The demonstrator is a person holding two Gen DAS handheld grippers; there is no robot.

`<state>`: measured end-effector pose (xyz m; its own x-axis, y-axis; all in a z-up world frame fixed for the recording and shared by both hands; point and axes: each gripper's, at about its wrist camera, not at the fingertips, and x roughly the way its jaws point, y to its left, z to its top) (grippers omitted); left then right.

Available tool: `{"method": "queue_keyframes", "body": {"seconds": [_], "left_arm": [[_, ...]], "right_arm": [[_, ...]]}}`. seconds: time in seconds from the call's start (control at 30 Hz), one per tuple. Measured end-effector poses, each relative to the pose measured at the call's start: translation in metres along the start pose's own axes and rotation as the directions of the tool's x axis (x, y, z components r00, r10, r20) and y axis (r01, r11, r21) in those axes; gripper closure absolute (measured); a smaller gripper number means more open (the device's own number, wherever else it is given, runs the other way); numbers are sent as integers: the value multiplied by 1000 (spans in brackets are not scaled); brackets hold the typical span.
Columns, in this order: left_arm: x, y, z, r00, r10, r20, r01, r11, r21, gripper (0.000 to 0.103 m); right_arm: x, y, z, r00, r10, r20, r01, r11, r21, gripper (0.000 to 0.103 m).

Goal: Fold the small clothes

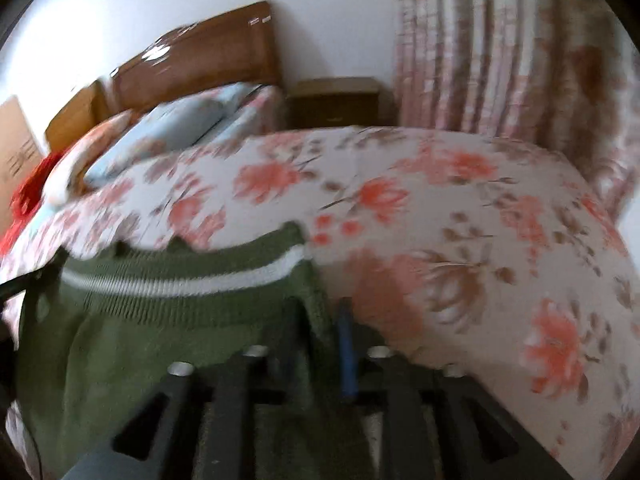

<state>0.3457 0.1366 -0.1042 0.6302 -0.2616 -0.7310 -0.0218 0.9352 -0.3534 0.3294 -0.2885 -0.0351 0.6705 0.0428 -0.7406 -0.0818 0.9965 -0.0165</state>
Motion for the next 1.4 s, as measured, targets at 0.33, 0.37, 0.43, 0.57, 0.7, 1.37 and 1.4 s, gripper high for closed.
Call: {"method": "queue_keyframes", "body": {"seconds": [0.33,0.37,0.43,0.57,0.7,1.37,1.4], "left_arm": [[-29,6,-6,996,14,84,-10,999,-53,61],[-40,8,-7,993,13,116,-5,998,-69,61],[-71,16,-18,983,-2,182,20,995,-98,61],[-100,32,-47,979,7,205,16,994,-111,47],[-95,50,-84,993,-2,120,23,985,-171,47],[-94,37,-130,995,-84,58,96,962,-256,38],[-92,38,-129,995,-86,49,96,961,-258,38]], "right_arm": [[1,-2,-4,999,26,23,-27,999,38,0],[-10,-6,-2,998,38,46,-41,997,62,0],[-46,-25,-9,990,86,110,-99,988,122,0],[-89,-50,-46,976,131,172,-163,968,190,0],[-107,-65,-91,977,152,150,-185,952,244,0],[-102,-44,-150,916,389,99,-401,885,235,0],[-101,-43,-149,915,392,95,-404,886,230,0]]}}
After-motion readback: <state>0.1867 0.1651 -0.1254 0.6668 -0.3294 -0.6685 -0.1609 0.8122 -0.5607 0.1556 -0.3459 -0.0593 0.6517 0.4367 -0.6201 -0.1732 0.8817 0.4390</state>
